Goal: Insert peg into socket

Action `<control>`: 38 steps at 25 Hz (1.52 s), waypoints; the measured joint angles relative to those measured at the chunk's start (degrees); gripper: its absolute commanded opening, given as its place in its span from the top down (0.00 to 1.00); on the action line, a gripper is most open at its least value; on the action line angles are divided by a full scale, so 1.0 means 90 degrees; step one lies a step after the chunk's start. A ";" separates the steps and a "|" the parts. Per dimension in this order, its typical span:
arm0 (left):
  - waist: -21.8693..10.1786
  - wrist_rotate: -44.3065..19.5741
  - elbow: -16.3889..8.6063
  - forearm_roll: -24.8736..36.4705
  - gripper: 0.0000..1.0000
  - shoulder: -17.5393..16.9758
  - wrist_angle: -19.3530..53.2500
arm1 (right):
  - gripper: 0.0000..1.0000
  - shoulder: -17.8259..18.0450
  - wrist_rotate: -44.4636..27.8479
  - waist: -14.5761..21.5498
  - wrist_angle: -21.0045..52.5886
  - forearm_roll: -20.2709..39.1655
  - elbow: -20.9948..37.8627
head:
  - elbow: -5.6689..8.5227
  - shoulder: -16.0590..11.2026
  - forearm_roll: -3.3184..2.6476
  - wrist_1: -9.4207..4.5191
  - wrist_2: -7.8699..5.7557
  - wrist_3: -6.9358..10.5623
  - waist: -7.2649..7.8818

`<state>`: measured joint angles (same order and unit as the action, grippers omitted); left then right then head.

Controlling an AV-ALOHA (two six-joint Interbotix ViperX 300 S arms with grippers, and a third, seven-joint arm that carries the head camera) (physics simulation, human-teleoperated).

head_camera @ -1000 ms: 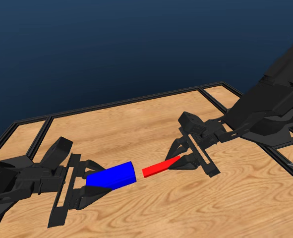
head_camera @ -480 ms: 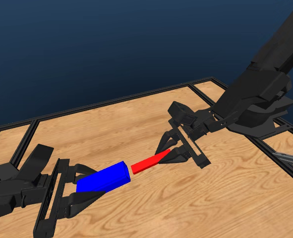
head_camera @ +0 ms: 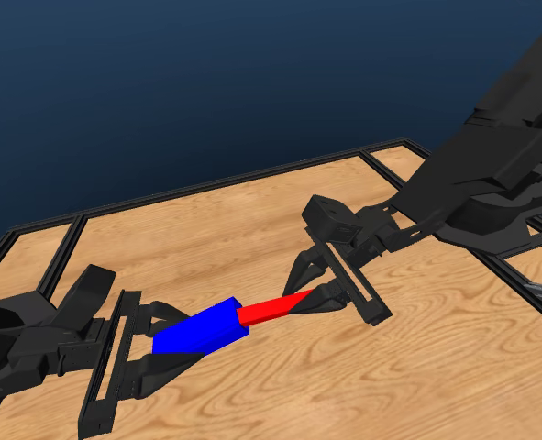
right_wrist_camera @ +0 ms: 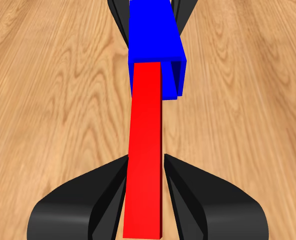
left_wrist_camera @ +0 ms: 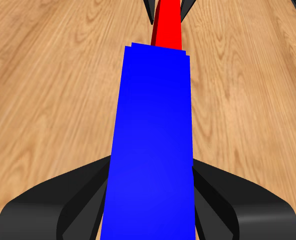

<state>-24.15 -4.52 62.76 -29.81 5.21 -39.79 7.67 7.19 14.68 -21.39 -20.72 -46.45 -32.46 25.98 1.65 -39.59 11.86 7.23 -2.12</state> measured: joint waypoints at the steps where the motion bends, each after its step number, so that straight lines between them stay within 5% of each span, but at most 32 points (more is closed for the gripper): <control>1: 0.0012 -0.0002 -0.0026 0.0002 1.00 0.0000 -0.0024 | 1.00 0.0070 -0.0033 -0.0035 0.0018 0.0062 0.0117 | 0.0000 0.0000 0.0002 0.0002 -0.0006 -0.0009 0.0013; 23: -0.0014 -0.0344 -0.0159 0.0191 1.00 0.0321 -0.0063 | 1.00 0.1227 -0.0666 -0.0437 0.0494 0.1140 0.1622 | 0.0026 -0.0095 0.0006 0.0036 -0.0202 -0.0075 0.0206; 25: -0.0066 -0.0384 -0.0157 0.0180 1.00 0.0331 -0.0036 | 0.00 0.1277 -0.0749 -0.0417 0.0552 0.1206 0.1697 | 0.0026 -0.0095 0.0007 0.0044 -0.0212 -0.0080 0.0216; 38: 0.0115 -0.0518 -0.0216 0.0190 1.00 0.0392 -0.0202 | 0.00 0.0866 -0.1171 -0.0475 0.0314 0.1101 0.0984 | 0.0059 -0.0095 0.0002 0.0117 -0.0303 -0.0136 0.0273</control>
<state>-23.12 -9.18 60.82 -28.10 8.74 -41.62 15.47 -3.35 10.41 -18.57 -10.81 -37.59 -31.92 25.12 1.67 -38.53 9.14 6.00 0.34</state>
